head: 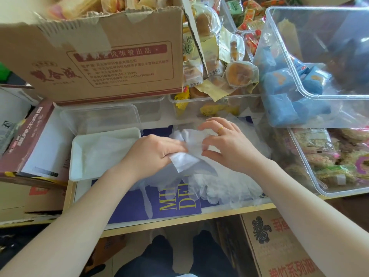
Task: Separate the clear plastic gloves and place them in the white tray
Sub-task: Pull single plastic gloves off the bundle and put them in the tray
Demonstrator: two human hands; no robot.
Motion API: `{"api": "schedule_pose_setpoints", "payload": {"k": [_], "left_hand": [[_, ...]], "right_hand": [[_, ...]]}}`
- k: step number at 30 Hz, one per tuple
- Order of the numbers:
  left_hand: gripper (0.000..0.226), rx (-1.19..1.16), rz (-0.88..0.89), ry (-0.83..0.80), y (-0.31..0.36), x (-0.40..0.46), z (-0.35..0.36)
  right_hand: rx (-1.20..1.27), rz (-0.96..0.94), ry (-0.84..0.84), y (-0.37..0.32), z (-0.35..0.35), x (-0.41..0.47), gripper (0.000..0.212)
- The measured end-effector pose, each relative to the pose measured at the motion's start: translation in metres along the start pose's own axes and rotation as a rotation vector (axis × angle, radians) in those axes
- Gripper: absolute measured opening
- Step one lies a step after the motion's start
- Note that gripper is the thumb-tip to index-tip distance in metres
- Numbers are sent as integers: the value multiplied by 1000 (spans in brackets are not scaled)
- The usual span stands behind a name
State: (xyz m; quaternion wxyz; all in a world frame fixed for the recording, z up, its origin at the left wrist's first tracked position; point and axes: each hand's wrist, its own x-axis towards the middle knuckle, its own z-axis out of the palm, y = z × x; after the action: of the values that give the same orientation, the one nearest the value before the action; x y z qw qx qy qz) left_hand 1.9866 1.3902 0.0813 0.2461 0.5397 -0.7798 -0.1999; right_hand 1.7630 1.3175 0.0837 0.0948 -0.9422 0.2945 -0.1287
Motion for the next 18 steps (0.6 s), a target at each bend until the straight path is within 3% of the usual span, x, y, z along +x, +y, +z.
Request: {"api": "schedule_pose_setpoints", "payload": {"k": [5, 9, 12, 14, 16, 18], "left_hand": [[32, 21, -39, 11, -10, -14, -2], [35, -161, -85, 26, -14, -25, -1], [32, -226, -75, 46, -15, -31, -3], [27, -275, -102, 89, -16, -33, -4], [17, -381, -245, 131, -16, -34, -4], [27, -562, -417, 137, -16, -32, -4]], "right_hand": [[61, 157, 17, 7, -6, -4, 27], [82, 169, 61, 13, -8, -9, 41], [103, 211, 69, 20, -7, -15, 30], [336, 361, 61, 20, -10, -18, 14], [805, 578, 79, 14, -12, -19, 19], [1091, 696, 195, 10, -10, -17, 16]]}}
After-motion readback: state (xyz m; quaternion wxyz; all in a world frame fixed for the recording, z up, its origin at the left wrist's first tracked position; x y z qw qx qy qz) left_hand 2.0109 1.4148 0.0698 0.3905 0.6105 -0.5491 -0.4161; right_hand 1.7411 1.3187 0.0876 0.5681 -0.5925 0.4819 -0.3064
